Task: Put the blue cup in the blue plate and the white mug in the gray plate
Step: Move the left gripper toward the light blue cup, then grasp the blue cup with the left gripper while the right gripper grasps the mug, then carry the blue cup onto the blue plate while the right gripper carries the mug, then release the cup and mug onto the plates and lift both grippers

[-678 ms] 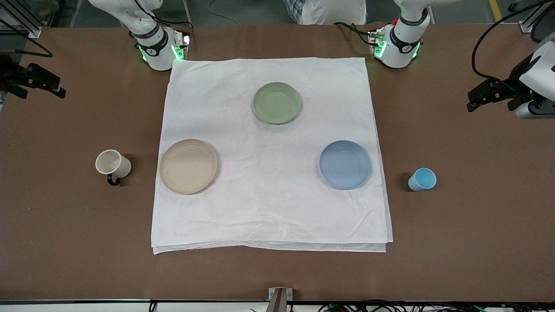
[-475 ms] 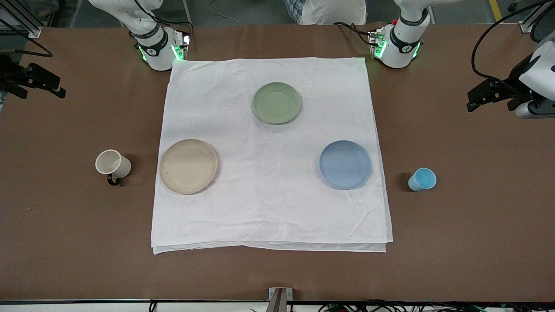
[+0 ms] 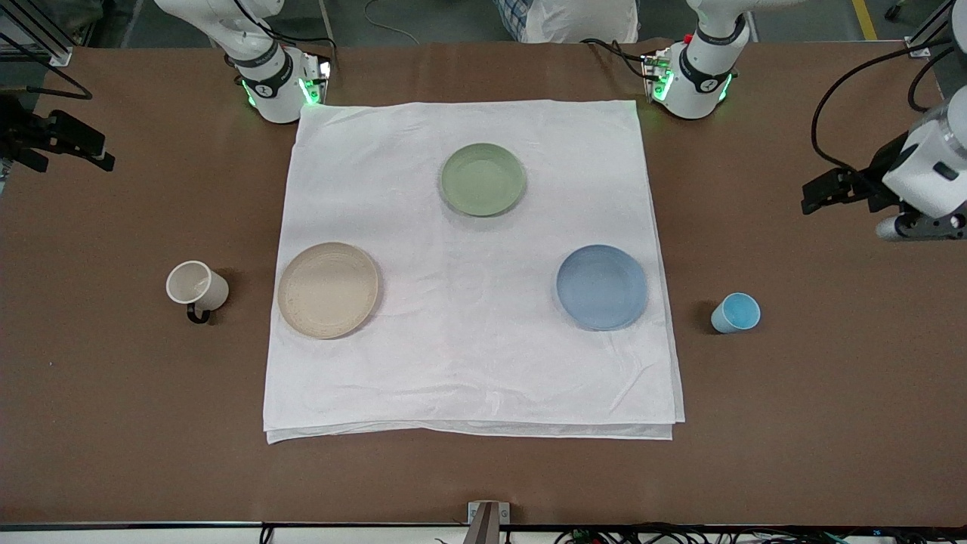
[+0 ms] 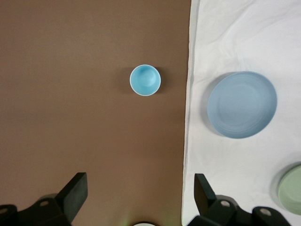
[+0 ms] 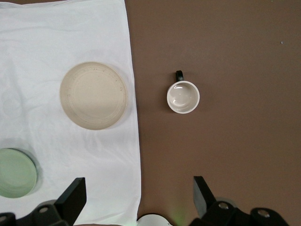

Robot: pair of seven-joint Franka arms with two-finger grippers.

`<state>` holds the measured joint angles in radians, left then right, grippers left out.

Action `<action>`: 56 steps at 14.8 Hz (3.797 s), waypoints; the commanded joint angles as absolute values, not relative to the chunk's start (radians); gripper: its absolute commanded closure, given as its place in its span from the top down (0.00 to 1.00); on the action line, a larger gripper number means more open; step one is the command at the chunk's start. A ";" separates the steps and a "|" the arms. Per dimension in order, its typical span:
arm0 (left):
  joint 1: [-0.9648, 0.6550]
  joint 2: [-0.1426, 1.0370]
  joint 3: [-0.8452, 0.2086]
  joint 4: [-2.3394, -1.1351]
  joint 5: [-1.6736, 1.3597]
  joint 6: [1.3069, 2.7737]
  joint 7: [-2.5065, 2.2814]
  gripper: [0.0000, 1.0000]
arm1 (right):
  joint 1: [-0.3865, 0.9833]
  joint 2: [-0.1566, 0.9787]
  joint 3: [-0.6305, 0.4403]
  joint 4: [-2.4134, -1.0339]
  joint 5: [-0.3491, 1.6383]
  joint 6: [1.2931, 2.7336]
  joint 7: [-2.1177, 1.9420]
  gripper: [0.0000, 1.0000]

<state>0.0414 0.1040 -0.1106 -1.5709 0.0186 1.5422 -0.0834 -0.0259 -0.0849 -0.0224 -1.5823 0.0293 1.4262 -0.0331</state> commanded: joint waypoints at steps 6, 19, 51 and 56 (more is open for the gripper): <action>0.101 0.221 -0.106 -1.827 0.044 1.943 -0.078 1.00 | -0.063 -0.002 -0.012 -1.571 0.000 1.506 -0.038 1.00; 0.169 0.434 -0.109 -1.947 -0.052 2.299 -0.089 0.89 | -0.127 0.337 -0.012 -1.905 0.008 2.179 -0.052 0.99; 0.031 0.368 -0.459 -2.120 0.000 2.457 -0.894 0.60 | 0.259 0.291 -0.002 -2.143 0.175 2.460 0.264 0.06; 0.040 0.319 -0.456 -1.924 0.068 2.233 -0.876 1.00 | 0.258 0.305 -0.002 -2.129 0.175 2.471 0.264 1.00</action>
<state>0.0381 0.3562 -0.4576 -2.0198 -0.0042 2.3541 -0.8638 0.2572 0.3146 -0.0011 -2.1237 0.1554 2.4665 0.2702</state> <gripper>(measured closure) 0.361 0.595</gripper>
